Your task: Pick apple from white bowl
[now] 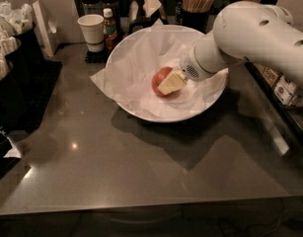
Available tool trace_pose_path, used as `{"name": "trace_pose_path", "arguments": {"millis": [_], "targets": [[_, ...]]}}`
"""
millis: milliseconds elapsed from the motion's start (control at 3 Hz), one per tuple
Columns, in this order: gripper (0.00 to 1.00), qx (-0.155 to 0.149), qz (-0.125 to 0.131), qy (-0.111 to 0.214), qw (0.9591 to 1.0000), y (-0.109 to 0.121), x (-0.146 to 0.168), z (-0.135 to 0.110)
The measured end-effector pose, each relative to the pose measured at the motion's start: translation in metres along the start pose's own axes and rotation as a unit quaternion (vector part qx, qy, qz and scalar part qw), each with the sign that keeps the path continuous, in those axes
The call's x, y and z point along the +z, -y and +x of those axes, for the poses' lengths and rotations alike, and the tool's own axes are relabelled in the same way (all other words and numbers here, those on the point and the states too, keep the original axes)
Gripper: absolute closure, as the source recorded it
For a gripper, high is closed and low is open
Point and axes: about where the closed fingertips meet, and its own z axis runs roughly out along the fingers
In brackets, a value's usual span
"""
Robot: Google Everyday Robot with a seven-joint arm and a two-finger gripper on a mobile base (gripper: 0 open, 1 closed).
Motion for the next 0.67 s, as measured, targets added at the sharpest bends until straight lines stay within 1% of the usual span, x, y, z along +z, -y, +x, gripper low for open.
{"name": "trace_pose_path", "arguments": {"millis": [333, 667], "targets": [[0.01, 0.004, -0.011, 0.011, 0.9999, -0.0005, -0.0021, -0.0025], [0.00, 0.005, -0.022, 0.017, 0.9996, -0.0016, -0.0022, -0.0034]]}}
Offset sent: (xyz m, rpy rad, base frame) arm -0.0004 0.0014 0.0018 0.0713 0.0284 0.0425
